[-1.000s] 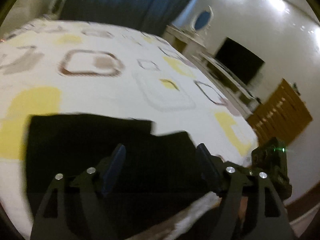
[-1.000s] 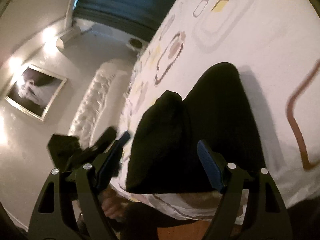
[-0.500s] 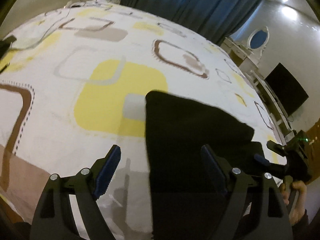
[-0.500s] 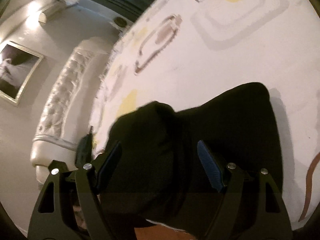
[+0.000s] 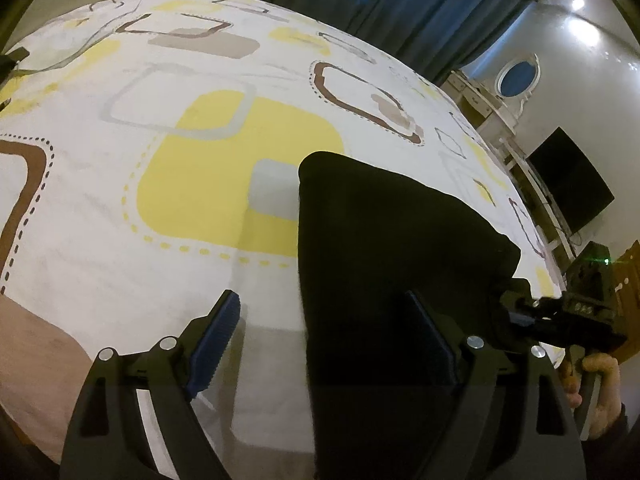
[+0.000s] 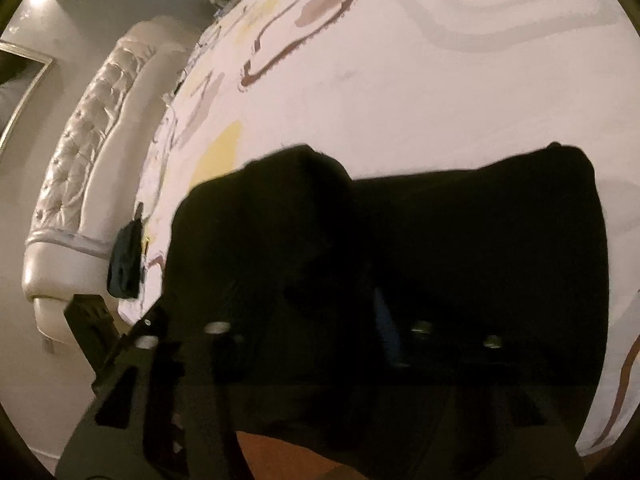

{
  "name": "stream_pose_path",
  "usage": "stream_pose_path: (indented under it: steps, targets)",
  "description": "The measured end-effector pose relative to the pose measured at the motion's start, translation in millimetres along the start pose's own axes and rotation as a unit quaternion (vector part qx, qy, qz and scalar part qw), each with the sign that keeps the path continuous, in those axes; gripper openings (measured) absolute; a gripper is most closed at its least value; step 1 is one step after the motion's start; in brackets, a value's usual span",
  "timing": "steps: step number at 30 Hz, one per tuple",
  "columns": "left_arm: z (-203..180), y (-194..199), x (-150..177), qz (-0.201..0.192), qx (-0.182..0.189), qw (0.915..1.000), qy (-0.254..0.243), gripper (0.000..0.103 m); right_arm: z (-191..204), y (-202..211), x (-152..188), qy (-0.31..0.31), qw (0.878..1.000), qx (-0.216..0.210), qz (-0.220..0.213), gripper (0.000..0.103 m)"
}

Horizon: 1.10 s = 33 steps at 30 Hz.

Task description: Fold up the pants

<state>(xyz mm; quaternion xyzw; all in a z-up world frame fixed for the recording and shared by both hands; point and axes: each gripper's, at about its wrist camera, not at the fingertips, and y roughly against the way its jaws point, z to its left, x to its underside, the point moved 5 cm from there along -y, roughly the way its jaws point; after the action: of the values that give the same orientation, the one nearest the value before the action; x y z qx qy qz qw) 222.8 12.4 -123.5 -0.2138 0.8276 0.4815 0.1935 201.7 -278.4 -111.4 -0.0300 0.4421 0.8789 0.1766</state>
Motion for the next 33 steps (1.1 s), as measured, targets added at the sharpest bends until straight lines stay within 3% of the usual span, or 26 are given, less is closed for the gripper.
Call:
stream_pose_path:
  steps: [1,2,8,13,19,27,33]
  targets:
    - [0.6,-0.3,0.4,0.000,0.001,1.0000,0.001,0.084,-0.6,-0.4,0.4,0.002,1.000,0.000,0.001,0.017]
    - [1.3,-0.7,0.8,0.001,0.001,1.0000,0.003,0.084,-0.4,0.0,1.4,0.000,1.000,-0.008,0.003,0.014]
    - [0.3,1.6,-1.2,0.001,-0.004,1.0000,-0.004,0.084,11.1,26.9,3.0,0.020,0.999,-0.018,-0.044,0.005]
    - [-13.7,13.5,-5.6,-0.011,-0.003,0.9995,-0.029,0.084,12.1,66.9,1.1,0.039,0.995,-0.006,-0.090,0.004]
    - [-41.6,18.2,-8.4,-0.012,0.024,0.9983,-0.052,0.084,-32.5,103.9,3.9,0.019,0.993,0.034,-0.114,0.004]
    - [-73.5,-13.0,9.4,0.021,0.006,0.9931,-0.115,0.084,-72.9,90.8,12.6,-0.015,0.993,0.046,-0.106,0.004]
    - [-64.4,-33.9,23.9,0.046,-0.002,0.9944,-0.095,0.085,-89.3,79.5,13.6,-0.030,0.994,0.037,-0.103,0.006]
